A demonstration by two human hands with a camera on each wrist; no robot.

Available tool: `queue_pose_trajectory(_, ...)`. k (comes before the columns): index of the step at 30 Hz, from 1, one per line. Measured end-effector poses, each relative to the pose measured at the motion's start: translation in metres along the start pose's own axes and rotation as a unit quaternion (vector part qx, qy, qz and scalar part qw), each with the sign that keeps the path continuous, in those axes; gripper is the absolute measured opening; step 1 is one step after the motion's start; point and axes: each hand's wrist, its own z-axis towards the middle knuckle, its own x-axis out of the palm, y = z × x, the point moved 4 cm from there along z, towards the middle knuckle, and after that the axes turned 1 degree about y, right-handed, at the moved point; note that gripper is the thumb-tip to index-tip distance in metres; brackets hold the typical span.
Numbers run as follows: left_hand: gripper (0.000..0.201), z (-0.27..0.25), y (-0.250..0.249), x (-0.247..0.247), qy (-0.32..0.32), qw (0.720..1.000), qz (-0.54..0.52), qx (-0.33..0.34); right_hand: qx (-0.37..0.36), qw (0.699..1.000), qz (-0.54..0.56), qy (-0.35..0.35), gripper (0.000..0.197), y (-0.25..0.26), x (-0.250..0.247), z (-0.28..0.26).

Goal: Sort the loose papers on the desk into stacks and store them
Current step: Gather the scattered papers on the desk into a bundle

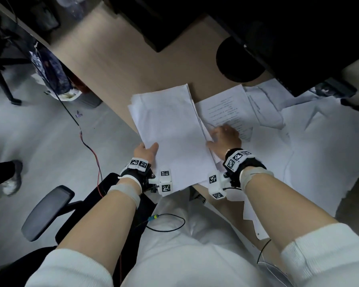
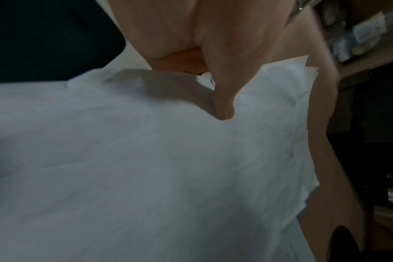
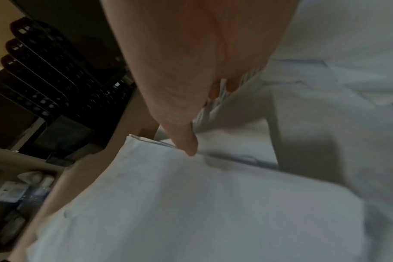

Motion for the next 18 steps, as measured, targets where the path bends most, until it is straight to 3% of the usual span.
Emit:
queue_pose_trajectory(2,0.018,0.008,-0.014,0.0,0.008,1.0,0.022,0.018,0.054,0.998,0.002,0.024,0.061,-0.003,-0.005,0.006)
queue_pose_trajectory(4,0.01,0.018,-0.023,0.001,0.0,1.0,0.013,0.021,0.087,0.994,-0.046,0.054,0.066,-0.002,-0.006,0.013)
queue_pose_trajectory(7,0.016,0.029,-0.035,0.008,0.016,1.0,-0.007,0.025,0.115,0.982,-0.103,0.11,0.041,-0.003,-0.007,0.022)
queue_pose_trajectory(9,0.01,0.032,-0.047,0.012,0.041,0.999,-0.009,0.023,0.115,0.984,-0.054,0.123,0.015,-0.005,-0.004,0.03)
queue_pose_trajectory(10,0.009,0.033,-0.053,0.013,0.047,0.999,-0.013,0.02,0.112,0.987,0.006,0.118,0.01,-0.006,-0.003,0.033)
queue_pose_trajectory(12,0.013,0.04,-0.066,0.015,0.052,0.998,-0.013,0.017,0.128,0.983,0.112,0.069,0.021,-0.01,-0.006,0.04)
queue_pose_trajectory(15,0.015,0.048,-0.088,0.019,0.054,0.998,-0.012,0.007,0.171,0.972,0.159,-0.028,0.018,-0.012,-0.021,0.05)
queue_pose_trajectory(18,0.025,0.051,-0.106,0.026,0.09,0.996,0.006,0.004,0.193,0.957,0.209,-0.05,0.023,-0.007,-0.025,0.063)
